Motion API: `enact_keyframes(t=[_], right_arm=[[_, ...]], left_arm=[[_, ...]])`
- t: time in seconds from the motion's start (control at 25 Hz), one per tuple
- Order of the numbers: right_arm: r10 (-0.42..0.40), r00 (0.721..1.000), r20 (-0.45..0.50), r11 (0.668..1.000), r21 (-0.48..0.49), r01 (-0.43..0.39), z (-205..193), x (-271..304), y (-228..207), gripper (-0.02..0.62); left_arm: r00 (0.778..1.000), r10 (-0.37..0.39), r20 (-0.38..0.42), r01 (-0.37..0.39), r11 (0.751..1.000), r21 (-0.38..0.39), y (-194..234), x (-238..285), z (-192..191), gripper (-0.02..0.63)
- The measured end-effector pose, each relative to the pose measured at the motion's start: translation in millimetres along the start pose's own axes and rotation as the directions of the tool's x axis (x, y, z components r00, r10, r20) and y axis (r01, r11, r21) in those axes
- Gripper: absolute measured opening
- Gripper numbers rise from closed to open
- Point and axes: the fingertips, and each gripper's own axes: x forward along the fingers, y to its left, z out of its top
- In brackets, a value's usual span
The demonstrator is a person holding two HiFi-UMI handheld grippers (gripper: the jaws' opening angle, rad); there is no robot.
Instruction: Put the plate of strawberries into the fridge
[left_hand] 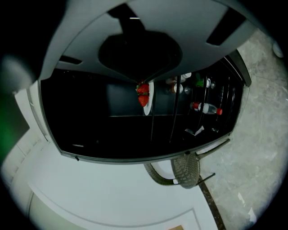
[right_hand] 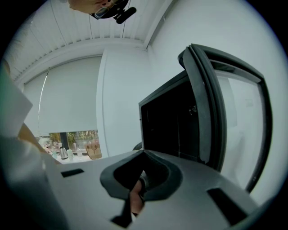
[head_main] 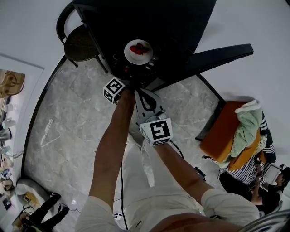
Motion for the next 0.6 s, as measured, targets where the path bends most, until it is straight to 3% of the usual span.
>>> enact_keyframes(t=[0.16,0.4,0.6], right_arm=[[-0.004,1.0,-0.002,1.0,0.007,0.004,-1,-2,1,0.012],[-0.019,1.0,-0.009,1.0,0.021,0.019,1,-7,0,0.012],[-0.03,0.999,-0.011,0.999,0.028,0.03,6,-11,0,0.012]], left_arm=[[0.999,-0.039,0.034,0.04,0.999,-0.024,-9,-10,0,0.002],[0.997,-0.071,0.029,0.071,0.997,0.01,-32,-29,-5,0.0],[0.996,-0.089,-0.009,0.09,0.991,0.099,-55,-42,-12,0.0]])
